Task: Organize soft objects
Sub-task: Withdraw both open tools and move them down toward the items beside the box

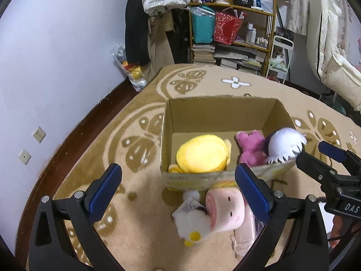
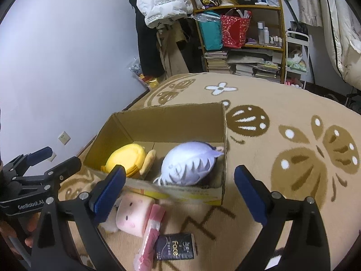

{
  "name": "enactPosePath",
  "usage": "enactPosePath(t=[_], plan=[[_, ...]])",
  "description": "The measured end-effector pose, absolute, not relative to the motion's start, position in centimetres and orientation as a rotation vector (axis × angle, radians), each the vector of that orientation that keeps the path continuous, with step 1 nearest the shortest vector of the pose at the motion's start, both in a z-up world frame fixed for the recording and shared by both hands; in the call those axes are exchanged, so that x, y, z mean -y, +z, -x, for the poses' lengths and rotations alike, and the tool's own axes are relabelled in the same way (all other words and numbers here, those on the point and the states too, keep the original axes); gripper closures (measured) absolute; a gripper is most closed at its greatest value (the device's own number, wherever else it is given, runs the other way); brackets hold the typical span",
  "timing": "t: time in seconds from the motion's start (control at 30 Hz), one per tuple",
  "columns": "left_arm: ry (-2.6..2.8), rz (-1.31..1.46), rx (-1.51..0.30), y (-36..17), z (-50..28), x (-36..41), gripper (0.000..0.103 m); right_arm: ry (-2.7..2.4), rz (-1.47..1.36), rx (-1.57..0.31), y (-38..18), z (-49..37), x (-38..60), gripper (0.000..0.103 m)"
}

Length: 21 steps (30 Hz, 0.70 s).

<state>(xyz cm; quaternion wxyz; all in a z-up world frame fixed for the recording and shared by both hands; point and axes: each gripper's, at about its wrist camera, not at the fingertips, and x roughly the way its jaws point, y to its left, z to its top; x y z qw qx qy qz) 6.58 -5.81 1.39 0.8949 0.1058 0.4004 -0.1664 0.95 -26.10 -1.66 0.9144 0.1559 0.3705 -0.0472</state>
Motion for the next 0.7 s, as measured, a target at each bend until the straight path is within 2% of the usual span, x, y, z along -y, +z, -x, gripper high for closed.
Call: enactPosePath(t=[0.7], plan=[[-0.326,-0.195,-1.022,-2.0,-6.1,3.9,0.003,-0.074,-0.264,-0.874,-3.5,1.0,23.4,0.002]])
